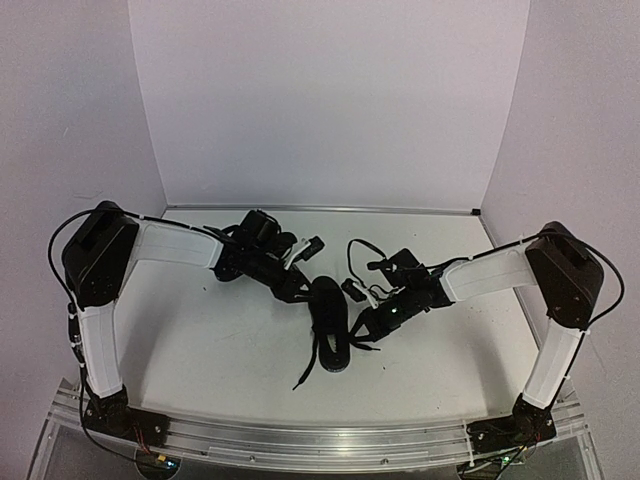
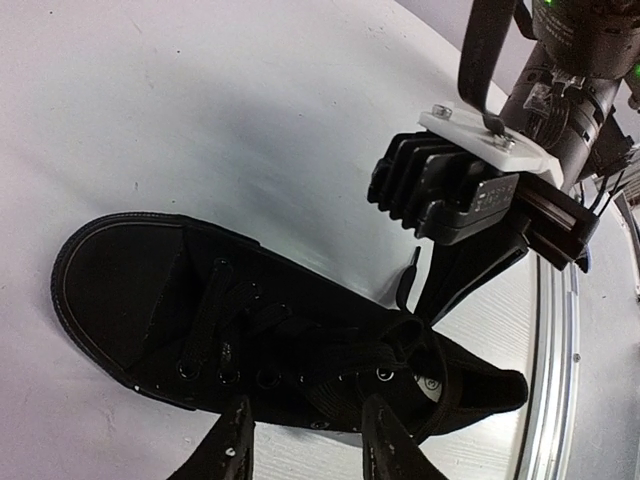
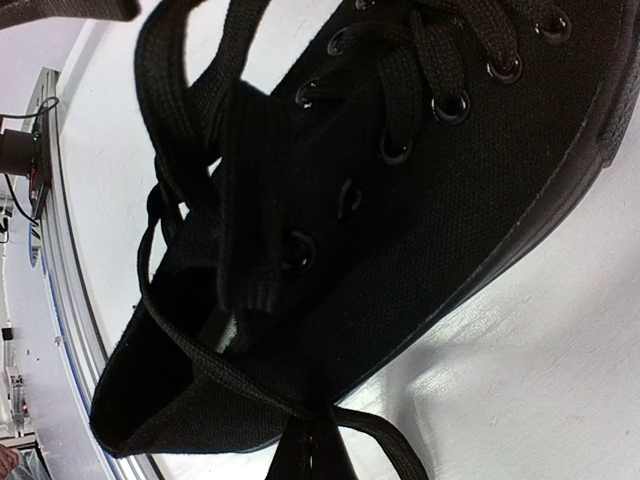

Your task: Tie the shoes

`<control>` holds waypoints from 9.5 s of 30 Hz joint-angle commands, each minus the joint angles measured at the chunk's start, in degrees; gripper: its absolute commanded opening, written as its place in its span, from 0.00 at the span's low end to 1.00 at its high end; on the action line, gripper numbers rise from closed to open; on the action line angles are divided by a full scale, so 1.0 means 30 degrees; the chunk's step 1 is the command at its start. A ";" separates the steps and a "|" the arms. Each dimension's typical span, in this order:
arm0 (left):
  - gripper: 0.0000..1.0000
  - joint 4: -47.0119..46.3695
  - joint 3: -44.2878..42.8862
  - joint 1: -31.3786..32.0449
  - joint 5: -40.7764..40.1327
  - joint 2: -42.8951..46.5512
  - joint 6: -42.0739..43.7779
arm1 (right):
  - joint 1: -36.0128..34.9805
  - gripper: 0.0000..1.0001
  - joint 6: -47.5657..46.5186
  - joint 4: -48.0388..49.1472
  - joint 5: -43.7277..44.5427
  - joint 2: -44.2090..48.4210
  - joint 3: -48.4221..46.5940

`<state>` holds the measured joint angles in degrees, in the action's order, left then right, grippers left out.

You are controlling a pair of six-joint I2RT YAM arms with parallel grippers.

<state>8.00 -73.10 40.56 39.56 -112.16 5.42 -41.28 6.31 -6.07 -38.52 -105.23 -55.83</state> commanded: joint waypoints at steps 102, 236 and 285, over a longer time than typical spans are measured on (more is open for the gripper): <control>0.00 -0.2118 0.4570 0.1101 -0.2882 0.3006 0.1034 | 0.0516 0.09 0.0887 -0.4667 -0.0778 -0.3446 -0.8262; 0.10 0.0471 0.1766 0.5364 -0.8857 0.2317 1.2827 | 0.0955 0.00 0.3551 0.0352 -0.1401 -0.0275 -0.3303; 0.00 -0.4983 0.3462 0.5382 -1.0843 0.2149 0.8361 | 0.1072 0.00 0.4125 0.0881 -0.0990 0.0068 -0.2834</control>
<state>-7.53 -62.37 56.58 7.35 -107.28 30.94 -38.47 18.55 -5.15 -41.80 -105.75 -64.69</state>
